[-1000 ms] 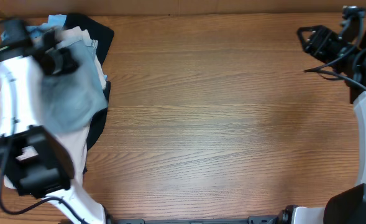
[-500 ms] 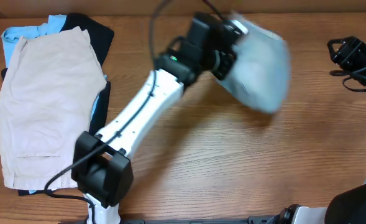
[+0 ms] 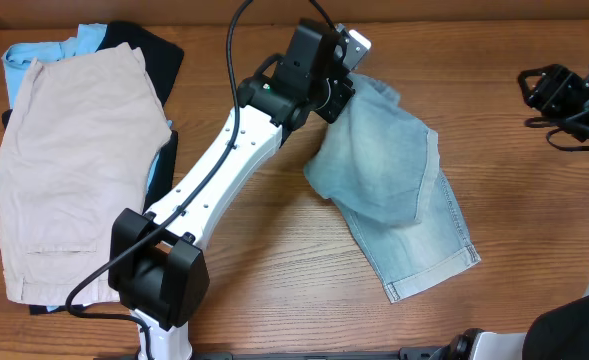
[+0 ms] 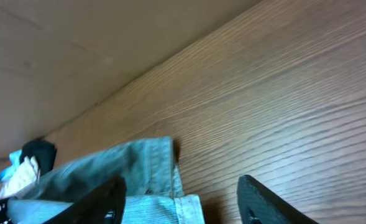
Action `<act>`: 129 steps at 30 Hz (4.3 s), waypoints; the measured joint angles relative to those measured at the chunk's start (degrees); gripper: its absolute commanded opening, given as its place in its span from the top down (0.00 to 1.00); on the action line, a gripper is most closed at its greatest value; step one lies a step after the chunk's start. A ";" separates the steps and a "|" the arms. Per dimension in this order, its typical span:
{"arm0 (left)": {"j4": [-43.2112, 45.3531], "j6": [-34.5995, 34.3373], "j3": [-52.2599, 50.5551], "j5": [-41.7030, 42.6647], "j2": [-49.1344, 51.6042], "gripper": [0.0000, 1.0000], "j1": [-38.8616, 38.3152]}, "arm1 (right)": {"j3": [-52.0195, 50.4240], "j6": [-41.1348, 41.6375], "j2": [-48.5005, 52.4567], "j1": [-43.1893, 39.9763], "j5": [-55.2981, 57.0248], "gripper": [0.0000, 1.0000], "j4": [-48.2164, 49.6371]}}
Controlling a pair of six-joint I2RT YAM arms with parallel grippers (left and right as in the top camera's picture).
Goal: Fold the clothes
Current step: 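Grasp the denim shorts with the left gripper and drag them right onto the table, then reach the right gripper down to the crumpled denim shorts, then grasp the shorts with the right gripper and pull them open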
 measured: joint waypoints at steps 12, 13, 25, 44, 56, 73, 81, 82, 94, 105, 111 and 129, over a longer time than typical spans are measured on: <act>-13.88 1.84 13.81 -0.57 0.00 0.30 1.22 | 0.00 -1.29 0.00 6.19 1.70 0.25 -3.58; -15.34 2.05 15.06 -0.59 -0.07 0.27 1.77 | -0.04 -1.29 0.11 7.04 2.54 0.25 -3.69; -27.04 1.60 18.08 -0.70 -0.31 0.14 13.53 | -2.86 1.25 16.26 15.96 9.90 0.33 -0.55; -31.43 0.96 18.08 -0.81 -0.31 0.14 19.02 | -3.04 3.91 27.80 19.54 8.81 0.78 3.82; -29.83 0.59 18.08 -0.83 -0.31 0.19 19.71 | 0.20 3.08 27.23 20.65 8.33 0.96 -0.92; -29.05 -0.98 18.14 -0.85 -0.31 0.10 22.27 | 4.55 -3.45 20.35 35.60 13.77 0.30 -12.20; -29.03 -1.01 18.14 -1.49 -0.31 0.12 22.29 | 2.86 -0.22 20.35 35.63 20.52 0.96 -10.82; -29.00 -1.05 18.16 -1.79 -0.31 0.12 22.62 | 2.86 0.20 20.35 35.63 20.90 0.96 -10.10; -23.43 -6.86 18.18 -1.14 -0.04 0.21 33.59 | 18.49 0.17 20.24 45.09 23.85 0.96 -22.21; -24.50 -7.91 18.18 0.15 0.22 0.18 33.86 | 19.69 -4.83 20.57 74.10 22.75 0.22 -26.51; -29.75 -7.91 18.18 0.52 0.28 0.18 33.86 | 19.69 -4.28 20.57 74.97 25.99 0.11 -27.45; -19.04 5.51 11.52 10.54 2.49 0.00 19.61 | 19.58 3.41 18.51 33.20 27.67 0.08 -22.38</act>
